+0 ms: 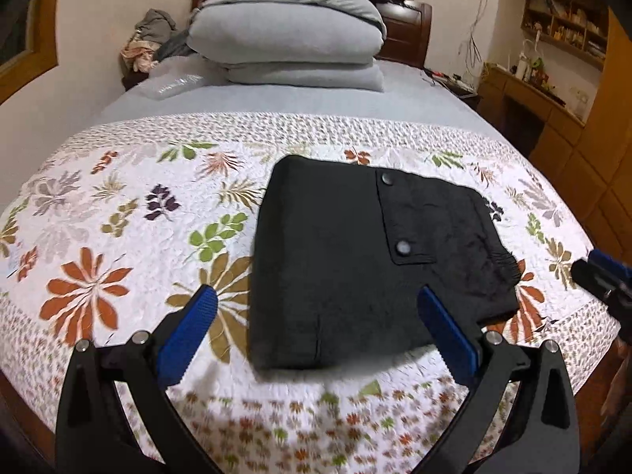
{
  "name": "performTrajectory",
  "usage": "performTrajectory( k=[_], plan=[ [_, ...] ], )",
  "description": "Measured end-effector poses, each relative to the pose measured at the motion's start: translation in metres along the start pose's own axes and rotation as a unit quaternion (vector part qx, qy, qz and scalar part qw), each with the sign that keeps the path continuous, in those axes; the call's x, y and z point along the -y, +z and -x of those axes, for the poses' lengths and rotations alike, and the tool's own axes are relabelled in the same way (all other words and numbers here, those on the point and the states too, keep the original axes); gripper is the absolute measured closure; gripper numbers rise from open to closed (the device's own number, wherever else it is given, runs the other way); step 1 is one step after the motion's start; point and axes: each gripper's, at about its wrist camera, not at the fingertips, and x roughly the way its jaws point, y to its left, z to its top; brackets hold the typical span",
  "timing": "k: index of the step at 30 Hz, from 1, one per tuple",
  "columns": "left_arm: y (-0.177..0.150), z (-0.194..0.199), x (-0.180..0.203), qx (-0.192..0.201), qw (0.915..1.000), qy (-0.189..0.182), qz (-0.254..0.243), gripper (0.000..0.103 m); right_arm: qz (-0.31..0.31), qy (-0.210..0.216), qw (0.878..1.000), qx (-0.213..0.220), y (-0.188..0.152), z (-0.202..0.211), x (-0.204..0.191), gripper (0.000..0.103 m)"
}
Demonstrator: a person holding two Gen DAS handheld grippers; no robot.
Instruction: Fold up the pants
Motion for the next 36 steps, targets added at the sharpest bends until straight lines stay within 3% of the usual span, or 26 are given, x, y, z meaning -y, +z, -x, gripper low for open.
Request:
performTrajectory(
  k=[5, 9, 20, 25, 36],
  plan=[
    [-0.002, 0.037, 0.003, 0.020, 0.9997, 0.013, -0.005, 0.002, -0.002, -0.019, 1.000, 0.010, -0.012, 0.022, -0.015, 0.004],
    [0.004, 0.059, 0.011, 0.023, 0.9994, -0.014, -0.022, 0.002, 0.000, -0.027, 0.999, 0.029, -0.012, 0.043, -0.024, 0.003],
    [-0.011, 0.120, 0.012, 0.053, 0.9980, -0.010, -0.032, 0.002, -0.018, -0.057, 0.998, 0.034, -0.016, 0.073, -0.037, 0.003],
    [-0.022, 0.135, 0.005, 0.061, 0.9976, 0.010, -0.032, 0.002, -0.002, -0.054, 0.998, 0.033, -0.027, 0.078, -0.054, 0.003],
    [-0.025, 0.152, 0.004, 0.072, 0.9971, -0.003, -0.021, 0.002, 0.011, -0.070, 0.996, 0.052, -0.027, 0.102, -0.059, 0.003]
  ],
)
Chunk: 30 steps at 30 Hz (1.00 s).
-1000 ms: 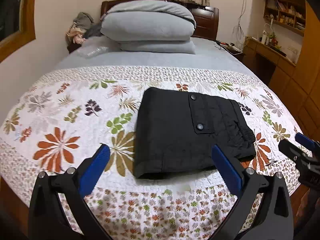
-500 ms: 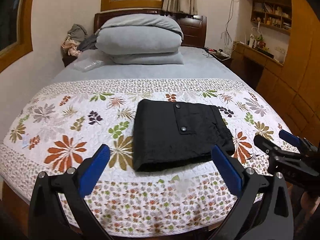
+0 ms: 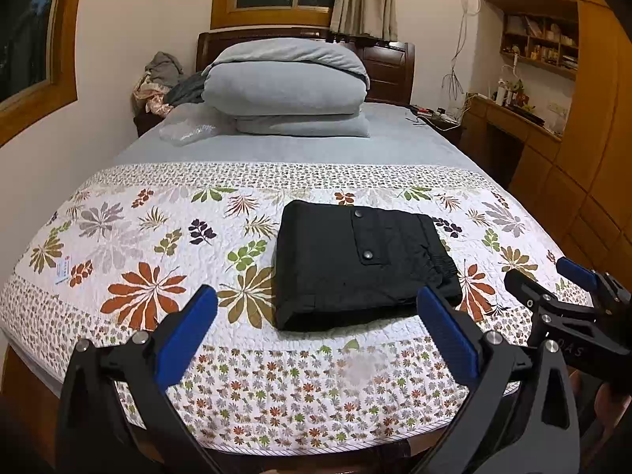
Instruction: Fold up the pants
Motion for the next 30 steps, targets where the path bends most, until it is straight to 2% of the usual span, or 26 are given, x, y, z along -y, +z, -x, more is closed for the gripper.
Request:
performTrajectory(
  k=[11, 21, 30],
  plan=[
    [-0.001, 0.003, 0.012, -0.001, 0.9999, -0.005, -0.013, 0.002, 0.010, -0.002, 1.000, 0.002, -0.002, 0.005, 0.002, 0.003],
    [-0.001, 0.005, 0.008, 0.003, 0.9997, -0.024, 0.001, 0.002, 0.032, -0.006, 0.999, 0.004, -0.004, 0.005, -0.005, 0.003],
    [0.000, 0.006, 0.005, 0.007, 0.9999, -0.008, 0.007, 0.002, 0.051, -0.013, 0.999, 0.014, -0.004, 0.008, -0.010, 0.003]
  ],
)
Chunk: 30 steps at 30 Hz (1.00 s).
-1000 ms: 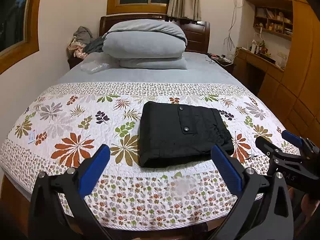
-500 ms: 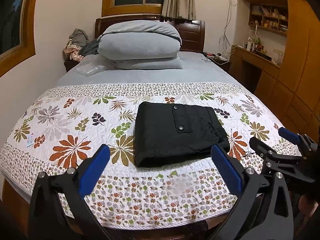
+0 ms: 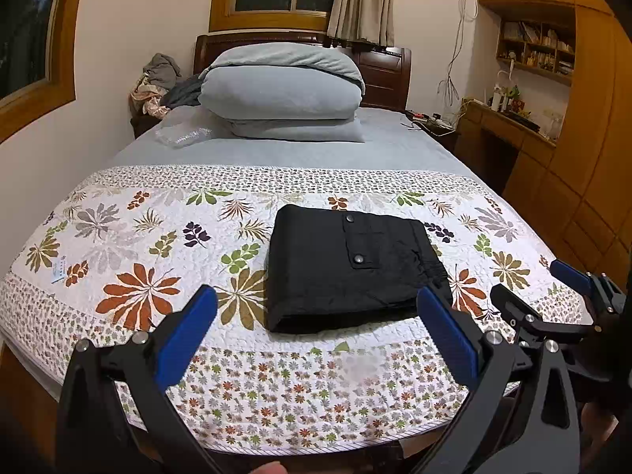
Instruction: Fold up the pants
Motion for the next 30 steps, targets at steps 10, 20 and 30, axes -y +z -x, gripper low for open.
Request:
performTrajectory(
  k=[10, 20, 30],
  plan=[
    [-0.0022, -0.0008, 0.0063, -0.003, 0.9999, -0.003, -0.015, 0.002, 0.004, -0.002, 1.000, -0.001, -0.0001, -0.0003, 0.0003, 0.003],
    [-0.0019, -0.0018, 0.0057, -0.006, 0.9999, -0.002, -0.011, 0.002, 0.008, -0.004, 1.000, -0.004, -0.0019, -0.0016, 0.0006, 0.003],
    [-0.0026, -0.0029, 0.0067, -0.006, 0.9998, -0.002, -0.016, 0.002, 0.012, -0.005, 1.000, -0.002, -0.0012, -0.0017, 0.0001, 0.003]
  ],
)
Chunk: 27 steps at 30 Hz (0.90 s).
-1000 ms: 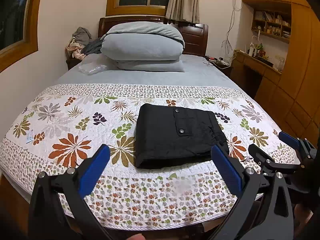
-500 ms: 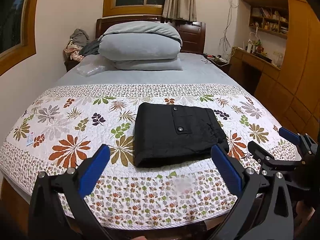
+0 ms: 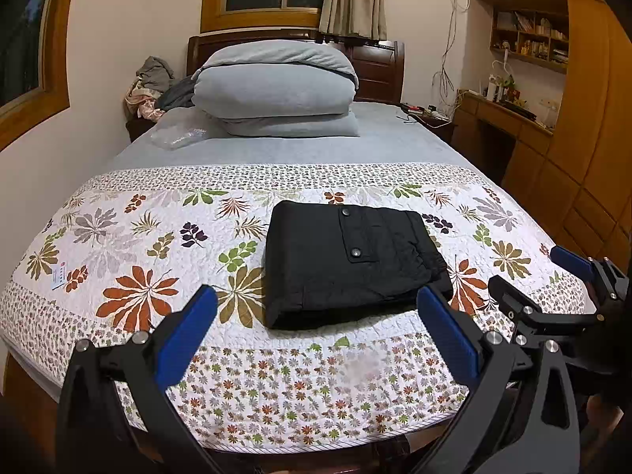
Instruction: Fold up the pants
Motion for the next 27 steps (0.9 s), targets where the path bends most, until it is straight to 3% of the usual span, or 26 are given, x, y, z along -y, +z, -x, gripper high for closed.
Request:
performTrajectory(
  k=[19, 27],
  plan=[
    [-0.003, 0.003, 0.007, 0.013, 0.9995, -0.006, -0.028, 0.002, 0.008, -0.003, 1.000, 0.000, 0.001, -0.003, 0.006, 0.003],
    [0.002, 0.008, -0.006, 0.015, 0.9987, -0.044, 0.023, 0.002, 0.013, -0.007, 1.000, 0.006, 0.000, -0.001, 0.007, 0.003]
  ],
)
